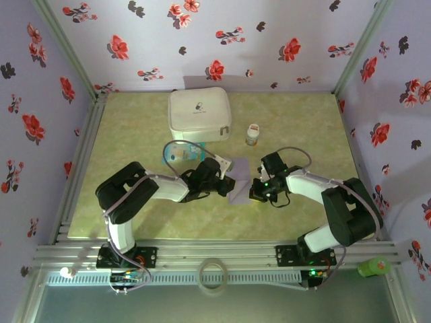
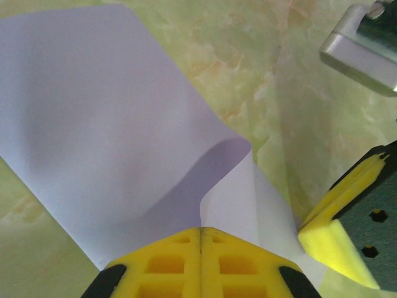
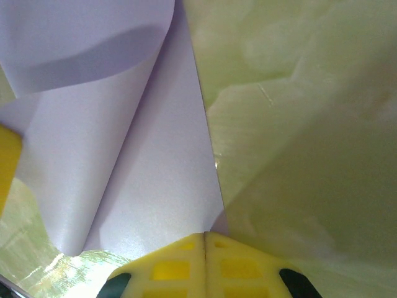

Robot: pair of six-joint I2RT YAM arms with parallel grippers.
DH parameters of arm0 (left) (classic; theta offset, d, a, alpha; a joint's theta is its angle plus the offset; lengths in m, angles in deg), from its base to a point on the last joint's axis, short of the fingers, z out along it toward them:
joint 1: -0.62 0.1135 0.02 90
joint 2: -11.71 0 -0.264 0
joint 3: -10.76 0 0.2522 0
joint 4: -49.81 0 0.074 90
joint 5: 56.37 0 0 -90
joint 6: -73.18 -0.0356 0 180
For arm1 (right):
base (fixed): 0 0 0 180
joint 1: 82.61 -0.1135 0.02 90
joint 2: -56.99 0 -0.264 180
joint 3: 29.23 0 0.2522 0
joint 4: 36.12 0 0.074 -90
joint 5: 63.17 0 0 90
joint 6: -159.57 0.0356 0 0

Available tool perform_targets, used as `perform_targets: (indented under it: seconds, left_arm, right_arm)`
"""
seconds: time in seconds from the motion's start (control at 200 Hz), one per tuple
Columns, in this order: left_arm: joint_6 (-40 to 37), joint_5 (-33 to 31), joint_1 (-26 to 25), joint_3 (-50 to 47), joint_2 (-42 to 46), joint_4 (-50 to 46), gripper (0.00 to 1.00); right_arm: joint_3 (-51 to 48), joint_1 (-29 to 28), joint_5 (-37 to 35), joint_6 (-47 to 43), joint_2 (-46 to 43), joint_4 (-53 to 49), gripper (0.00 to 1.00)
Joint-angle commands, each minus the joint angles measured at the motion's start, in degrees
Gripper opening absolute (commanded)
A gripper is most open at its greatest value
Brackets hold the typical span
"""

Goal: Fold a paper plane with a square sheet of paper (pick it up from the middle)
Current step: Fold the triangle a second time at the center of the table.

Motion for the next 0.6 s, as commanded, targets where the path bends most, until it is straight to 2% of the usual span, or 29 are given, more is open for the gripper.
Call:
perform_targets:
  seconds: [0.0, 0.595]
  left_arm:
    - [-1.96, 0.47, 0.57, -0.27, -1.34, 0.82, 0.04]
    - [-3.27, -0.06, 1.36, 0.07, -2.94, 1.65, 0.06]
  right_arm:
    - [-0.13, -0.09, -4.29, -1.06, 1.07, -4.07, 0.0]
    - [-0.01, -0.04, -3.7, -1.11, 1.86, -3.64, 0.0]
